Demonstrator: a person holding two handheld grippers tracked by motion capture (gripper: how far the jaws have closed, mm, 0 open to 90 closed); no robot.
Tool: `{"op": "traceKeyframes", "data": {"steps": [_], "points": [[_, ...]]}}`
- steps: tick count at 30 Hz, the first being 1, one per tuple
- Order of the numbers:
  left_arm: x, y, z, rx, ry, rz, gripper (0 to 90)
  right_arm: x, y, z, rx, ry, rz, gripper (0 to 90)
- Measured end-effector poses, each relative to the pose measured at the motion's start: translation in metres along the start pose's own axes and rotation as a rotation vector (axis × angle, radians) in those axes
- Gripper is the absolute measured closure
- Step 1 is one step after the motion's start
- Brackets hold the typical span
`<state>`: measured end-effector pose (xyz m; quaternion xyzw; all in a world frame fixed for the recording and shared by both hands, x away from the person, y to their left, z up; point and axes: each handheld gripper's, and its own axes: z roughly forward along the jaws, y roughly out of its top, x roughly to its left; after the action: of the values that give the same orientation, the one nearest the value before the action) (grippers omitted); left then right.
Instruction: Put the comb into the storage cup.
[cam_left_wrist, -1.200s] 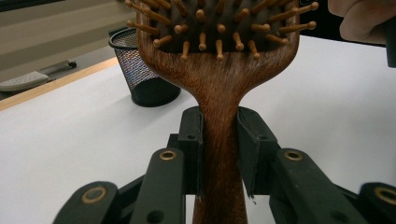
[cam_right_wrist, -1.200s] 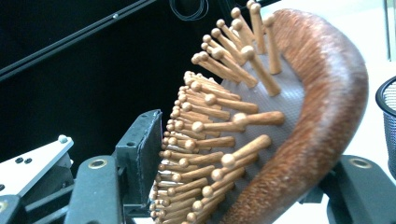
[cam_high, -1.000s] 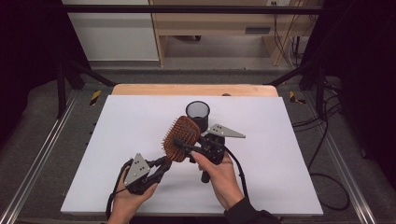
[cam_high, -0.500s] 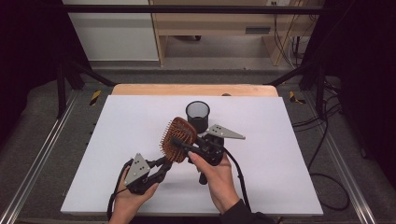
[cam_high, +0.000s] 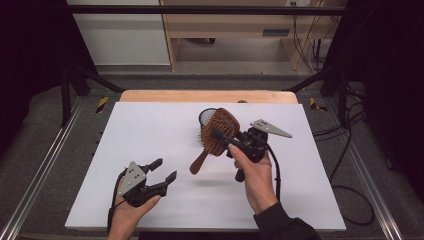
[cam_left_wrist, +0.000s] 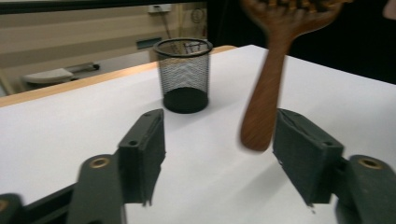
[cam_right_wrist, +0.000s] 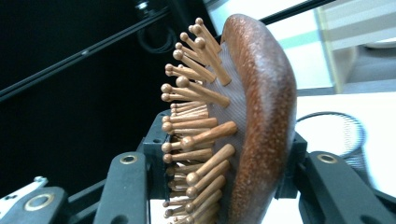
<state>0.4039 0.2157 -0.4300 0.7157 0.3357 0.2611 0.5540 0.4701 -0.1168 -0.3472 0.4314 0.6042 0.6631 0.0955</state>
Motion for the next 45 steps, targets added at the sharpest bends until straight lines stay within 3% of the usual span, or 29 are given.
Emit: {"op": "traceKeyframes", "data": {"steps": [6, 10, 19, 28, 45], "points": [[0.020, -0.004, -0.012, -0.025, 0.087, -0.066, 13.7, -0.026, 0.016, -0.022, -0.017, -0.062, 0.004, 51.9], [0.032, -0.007, -0.014, -0.027, 0.128, -0.097, 9.1, -0.039, 0.025, -0.034, -0.031, -0.097, 0.008, 51.8], [0.038, -0.011, -0.014, -0.030, 0.139, -0.117, 8.6, -0.060, 0.042, -0.037, -0.040, -0.156, 0.009, 51.7], [0.043, -0.013, -0.012, -0.025, 0.149, -0.123, 8.6, -0.074, 0.048, -0.028, -0.047, -0.170, 0.020, 51.7], [0.046, -0.014, -0.011, -0.021, 0.152, -0.125, 7.9, -0.076, 0.055, -0.022, -0.034, -0.181, -0.006, 51.6]]}}
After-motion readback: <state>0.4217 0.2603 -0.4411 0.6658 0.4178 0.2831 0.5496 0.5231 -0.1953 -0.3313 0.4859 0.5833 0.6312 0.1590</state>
